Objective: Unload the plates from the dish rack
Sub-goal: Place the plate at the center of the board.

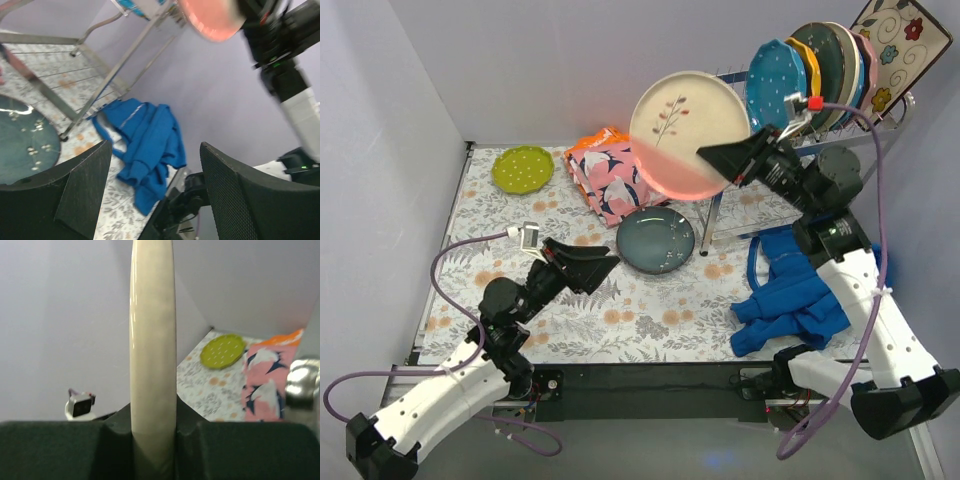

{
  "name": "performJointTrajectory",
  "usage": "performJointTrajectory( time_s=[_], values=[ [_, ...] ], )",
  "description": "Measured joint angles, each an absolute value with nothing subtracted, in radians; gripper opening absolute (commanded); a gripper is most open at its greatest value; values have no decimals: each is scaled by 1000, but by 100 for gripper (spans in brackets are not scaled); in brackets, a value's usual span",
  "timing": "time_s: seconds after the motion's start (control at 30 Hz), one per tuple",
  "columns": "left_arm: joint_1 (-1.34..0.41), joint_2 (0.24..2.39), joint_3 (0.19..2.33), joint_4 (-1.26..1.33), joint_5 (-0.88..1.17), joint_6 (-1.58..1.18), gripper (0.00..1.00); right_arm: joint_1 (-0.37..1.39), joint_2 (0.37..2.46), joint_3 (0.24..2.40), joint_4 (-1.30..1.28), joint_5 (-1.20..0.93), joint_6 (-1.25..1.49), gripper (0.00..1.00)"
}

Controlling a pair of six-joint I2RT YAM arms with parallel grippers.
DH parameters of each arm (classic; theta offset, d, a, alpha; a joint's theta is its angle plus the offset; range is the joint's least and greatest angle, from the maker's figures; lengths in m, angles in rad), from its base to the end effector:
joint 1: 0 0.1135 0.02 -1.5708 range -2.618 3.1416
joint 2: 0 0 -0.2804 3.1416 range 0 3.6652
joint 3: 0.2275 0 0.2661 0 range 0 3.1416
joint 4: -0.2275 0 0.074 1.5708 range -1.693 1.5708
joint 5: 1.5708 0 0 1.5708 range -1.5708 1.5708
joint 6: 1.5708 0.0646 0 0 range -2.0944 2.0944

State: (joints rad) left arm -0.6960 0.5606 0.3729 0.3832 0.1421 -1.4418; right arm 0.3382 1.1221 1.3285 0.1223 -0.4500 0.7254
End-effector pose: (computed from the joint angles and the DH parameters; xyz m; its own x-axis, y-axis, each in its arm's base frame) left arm 0.1351 -0.1248 0.3000 -0.7160 -0.6811 -0.1535 0.2432 -0.0372 -0.9693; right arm 0.2406 0.1144 0.5207 -0.2280 0.5531 -0.8013 -0.7162 0.4623 0.5229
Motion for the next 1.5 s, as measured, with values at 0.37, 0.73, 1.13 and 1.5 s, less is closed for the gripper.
performJointTrajectory(
  time_s=[0.37,0.73,1.13,1.5],
  values=[
    [-696,456,326,405,246,-1546,72,522,796,775,329,-559,896,1],
    [-696,525,276,538,347,-1627,63,636,739,546,503,-587,975,1],
    [-696,560,188,672,364,-1734,0,695,777,435,583,-593,973,9],
    [-697,412,131,505,315,-1831,0,678,752,409,610,-545,914,80]
  ],
)
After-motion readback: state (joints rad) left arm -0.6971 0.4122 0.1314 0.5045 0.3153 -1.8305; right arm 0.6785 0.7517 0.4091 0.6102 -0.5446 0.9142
